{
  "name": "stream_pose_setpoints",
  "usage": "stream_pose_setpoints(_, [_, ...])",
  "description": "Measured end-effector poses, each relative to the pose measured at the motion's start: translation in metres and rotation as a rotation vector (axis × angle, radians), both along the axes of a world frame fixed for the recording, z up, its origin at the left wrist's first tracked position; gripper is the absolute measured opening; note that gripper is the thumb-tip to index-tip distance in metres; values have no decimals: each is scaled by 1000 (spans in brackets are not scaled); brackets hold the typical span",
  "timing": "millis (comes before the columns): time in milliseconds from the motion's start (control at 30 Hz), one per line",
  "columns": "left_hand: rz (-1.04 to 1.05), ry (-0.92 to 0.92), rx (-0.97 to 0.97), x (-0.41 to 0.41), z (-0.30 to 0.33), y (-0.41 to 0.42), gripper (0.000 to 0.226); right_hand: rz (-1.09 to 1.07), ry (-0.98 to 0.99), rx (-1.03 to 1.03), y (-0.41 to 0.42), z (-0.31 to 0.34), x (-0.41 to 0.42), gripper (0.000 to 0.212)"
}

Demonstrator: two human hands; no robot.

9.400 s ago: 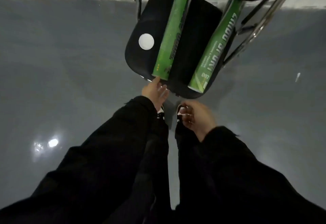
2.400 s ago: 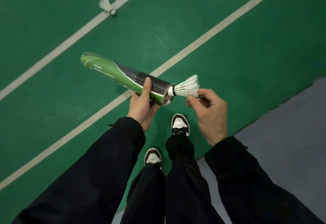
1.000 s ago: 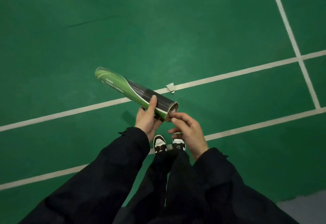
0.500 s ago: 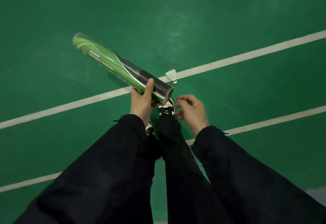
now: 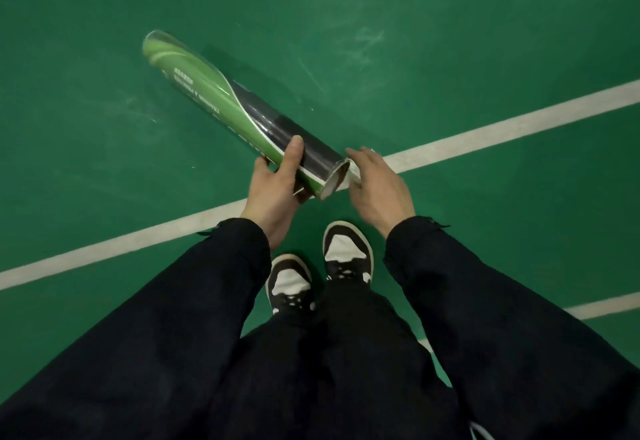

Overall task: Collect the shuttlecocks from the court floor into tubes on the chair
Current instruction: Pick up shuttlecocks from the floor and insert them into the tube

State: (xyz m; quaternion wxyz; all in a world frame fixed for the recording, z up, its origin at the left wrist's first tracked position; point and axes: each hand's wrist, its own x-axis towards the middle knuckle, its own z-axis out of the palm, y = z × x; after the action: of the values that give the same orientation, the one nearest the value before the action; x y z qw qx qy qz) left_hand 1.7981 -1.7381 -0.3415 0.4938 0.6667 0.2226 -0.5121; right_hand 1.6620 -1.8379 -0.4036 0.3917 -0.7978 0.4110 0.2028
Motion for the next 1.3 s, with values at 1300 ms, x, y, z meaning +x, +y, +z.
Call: stream_pose_setpoints(1300, [556, -221, -400, 234, 640, -20, 65, -50, -574, 296, -7, 714, 283, 40])
